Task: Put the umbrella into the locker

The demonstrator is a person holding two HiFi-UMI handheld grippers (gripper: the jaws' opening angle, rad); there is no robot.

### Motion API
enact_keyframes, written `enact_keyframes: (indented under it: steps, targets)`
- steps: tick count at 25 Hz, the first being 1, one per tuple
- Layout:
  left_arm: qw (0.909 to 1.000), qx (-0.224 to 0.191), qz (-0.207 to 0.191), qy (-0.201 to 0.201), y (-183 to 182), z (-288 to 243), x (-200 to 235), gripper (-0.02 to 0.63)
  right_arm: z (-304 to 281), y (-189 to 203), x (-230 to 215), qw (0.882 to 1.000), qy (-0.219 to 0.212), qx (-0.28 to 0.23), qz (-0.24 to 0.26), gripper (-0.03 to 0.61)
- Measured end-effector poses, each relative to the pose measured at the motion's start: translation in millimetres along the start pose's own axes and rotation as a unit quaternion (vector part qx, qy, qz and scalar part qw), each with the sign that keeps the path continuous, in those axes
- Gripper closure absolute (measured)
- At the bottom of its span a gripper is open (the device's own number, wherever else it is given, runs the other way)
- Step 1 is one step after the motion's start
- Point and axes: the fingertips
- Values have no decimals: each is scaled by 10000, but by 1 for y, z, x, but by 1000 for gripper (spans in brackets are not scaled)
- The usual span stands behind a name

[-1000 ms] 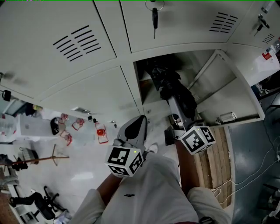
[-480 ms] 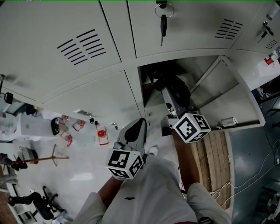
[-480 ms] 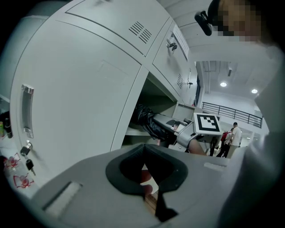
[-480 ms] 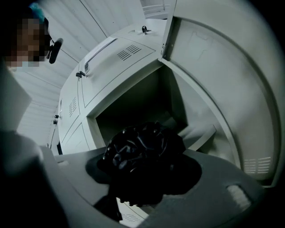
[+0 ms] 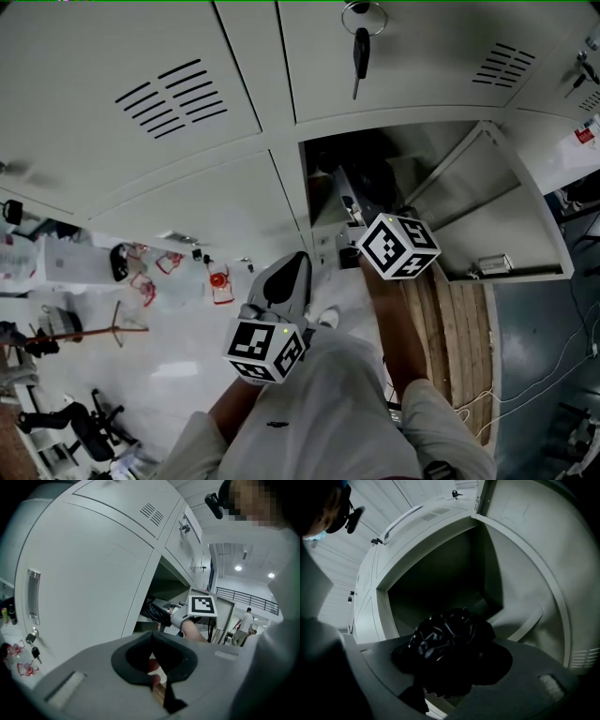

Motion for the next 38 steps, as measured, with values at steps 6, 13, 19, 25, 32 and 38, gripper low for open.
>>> enact_keyframes:
  steps: [6, 13, 19, 25, 32, 38]
  targets:
    - [10000, 76, 23, -26, 4, 0, 1, 597, -22, 9, -7, 9994, 67, 351, 47, 314]
    - [9999, 135, 40, -54, 8, 0, 5, 597, -47, 18, -3, 9925, -20, 1007, 690, 308]
    - [9999, 145, 8, -10, 10, 2, 2, 597, -52, 29, -7, 9867, -17, 1449, 741, 288]
    - [9999, 124, -22, 40, 11, 5, -1, 595, -49, 31, -9, 9838, 190, 1538, 905, 261]
    - [9999, 115, -31, 70, 15, 15, -5, 597, -36, 28, -9, 9874, 246, 1374, 744, 249]
    - [9999, 123, -11, 57, 20, 22, -5, 597, -16, 19, -4, 9906, 238, 1180, 645, 250]
Point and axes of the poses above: the fingertips, and each gripper's own axes: z backward along the fingers, x to its left, y out of its underside, and after that the axes turned 11 degrees about -y, right-handed
